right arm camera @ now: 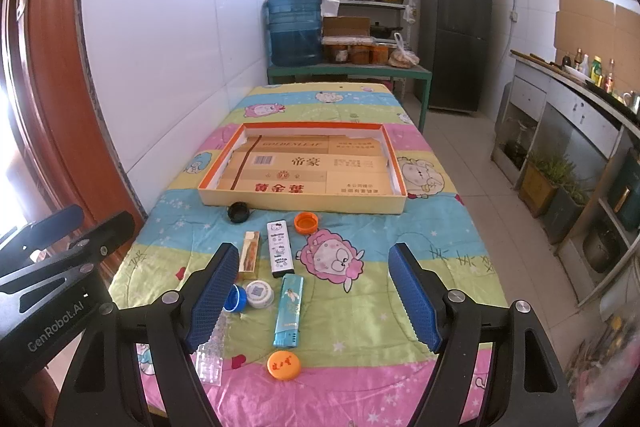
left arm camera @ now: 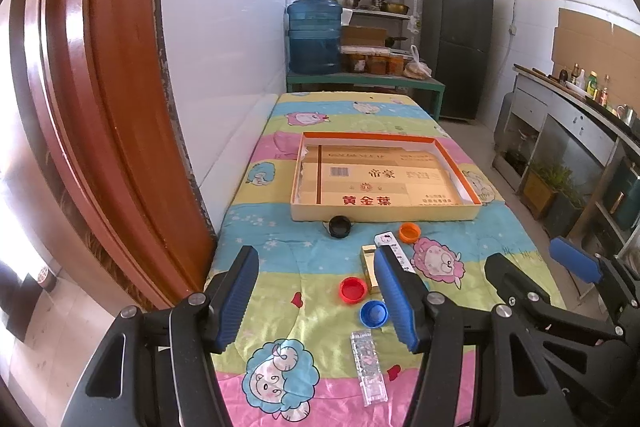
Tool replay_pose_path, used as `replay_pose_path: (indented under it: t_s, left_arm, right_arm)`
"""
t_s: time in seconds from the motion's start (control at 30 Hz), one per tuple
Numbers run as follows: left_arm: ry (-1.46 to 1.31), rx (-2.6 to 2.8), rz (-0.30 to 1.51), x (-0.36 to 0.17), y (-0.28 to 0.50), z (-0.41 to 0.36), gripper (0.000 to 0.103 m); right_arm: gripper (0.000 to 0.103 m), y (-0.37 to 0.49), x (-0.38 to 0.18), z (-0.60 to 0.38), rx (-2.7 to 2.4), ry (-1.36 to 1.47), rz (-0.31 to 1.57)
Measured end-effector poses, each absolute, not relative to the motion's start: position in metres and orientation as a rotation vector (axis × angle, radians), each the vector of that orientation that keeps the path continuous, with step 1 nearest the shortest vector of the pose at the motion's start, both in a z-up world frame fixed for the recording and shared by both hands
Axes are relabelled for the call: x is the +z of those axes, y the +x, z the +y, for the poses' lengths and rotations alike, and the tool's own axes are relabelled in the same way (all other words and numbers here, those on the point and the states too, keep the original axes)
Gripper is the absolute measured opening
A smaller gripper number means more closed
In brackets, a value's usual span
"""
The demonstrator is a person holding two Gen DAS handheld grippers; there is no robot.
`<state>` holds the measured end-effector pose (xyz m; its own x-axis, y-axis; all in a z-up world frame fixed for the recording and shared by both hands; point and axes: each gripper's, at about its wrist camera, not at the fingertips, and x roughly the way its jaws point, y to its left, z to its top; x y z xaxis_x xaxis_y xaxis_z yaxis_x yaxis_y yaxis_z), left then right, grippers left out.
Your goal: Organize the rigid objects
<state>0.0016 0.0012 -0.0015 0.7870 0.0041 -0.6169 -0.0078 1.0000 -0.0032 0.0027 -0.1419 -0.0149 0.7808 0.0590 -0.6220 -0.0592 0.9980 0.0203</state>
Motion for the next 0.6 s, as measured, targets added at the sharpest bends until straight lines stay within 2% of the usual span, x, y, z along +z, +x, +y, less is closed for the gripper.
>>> replay_pose_path:
  t_s: [0.6]
  left_arm:
    - [-0.002,-0.004,0.678,-0.0065,0.0033,-0.0018,0.06]
  right_arm:
    - [0.079,0.0038,-0.0168,-0.1403,0.062,-0.004,0.674]
